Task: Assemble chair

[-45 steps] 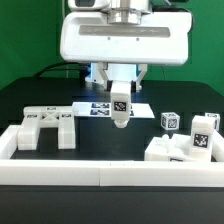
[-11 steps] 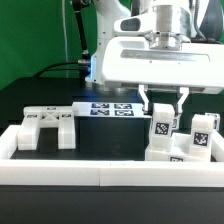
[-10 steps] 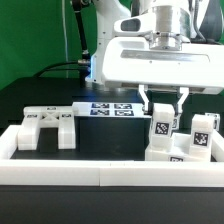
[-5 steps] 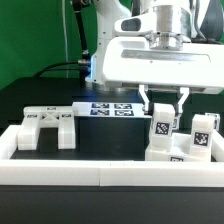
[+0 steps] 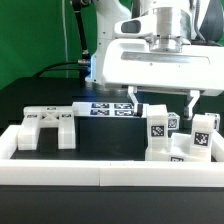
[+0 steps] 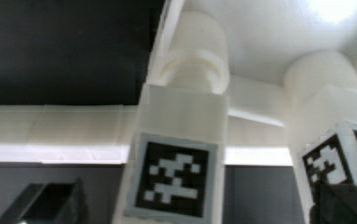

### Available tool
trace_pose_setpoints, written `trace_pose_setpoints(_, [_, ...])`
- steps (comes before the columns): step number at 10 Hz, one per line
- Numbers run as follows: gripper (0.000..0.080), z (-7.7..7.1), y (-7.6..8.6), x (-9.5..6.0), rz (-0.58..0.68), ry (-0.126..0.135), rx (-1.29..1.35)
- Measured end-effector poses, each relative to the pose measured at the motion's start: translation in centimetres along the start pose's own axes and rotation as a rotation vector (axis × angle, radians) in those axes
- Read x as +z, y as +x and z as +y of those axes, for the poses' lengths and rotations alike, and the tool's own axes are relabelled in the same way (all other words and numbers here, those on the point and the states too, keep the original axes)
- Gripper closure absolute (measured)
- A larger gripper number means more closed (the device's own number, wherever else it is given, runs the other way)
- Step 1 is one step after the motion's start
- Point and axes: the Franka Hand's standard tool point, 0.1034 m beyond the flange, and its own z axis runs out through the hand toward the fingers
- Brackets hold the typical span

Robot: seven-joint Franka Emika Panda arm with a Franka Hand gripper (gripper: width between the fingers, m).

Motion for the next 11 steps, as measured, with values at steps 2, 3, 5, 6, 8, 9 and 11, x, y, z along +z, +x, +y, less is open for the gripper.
trace_pose_setpoints(2, [0.0152,0.0,0.0,0.0,0.0,0.0,-0.001])
trace_pose_setpoints(3, [0.0152,0.0,0.0,0.0,0.0,0.0,-0.001])
trace_pose_setpoints(5, [0.015,0.4,0.3,-0.3,-0.013,0.001,-0.013])
trace_pose_setpoints(6, [0.015,0.6,0.9,-0.7,-0.014,0.003,-0.019])
trace_pose_setpoints(8, [0.015,1.1,1.8,-1.6,-0.013,0.007,-0.026])
trace_pose_setpoints(9, [0.015,1.3,2.3,-1.9,-0.01,0.008,-0.028])
trace_pose_setpoints(11, [0.015,1.2,1.8,-1.6,-0.026,0.009,-0.03])
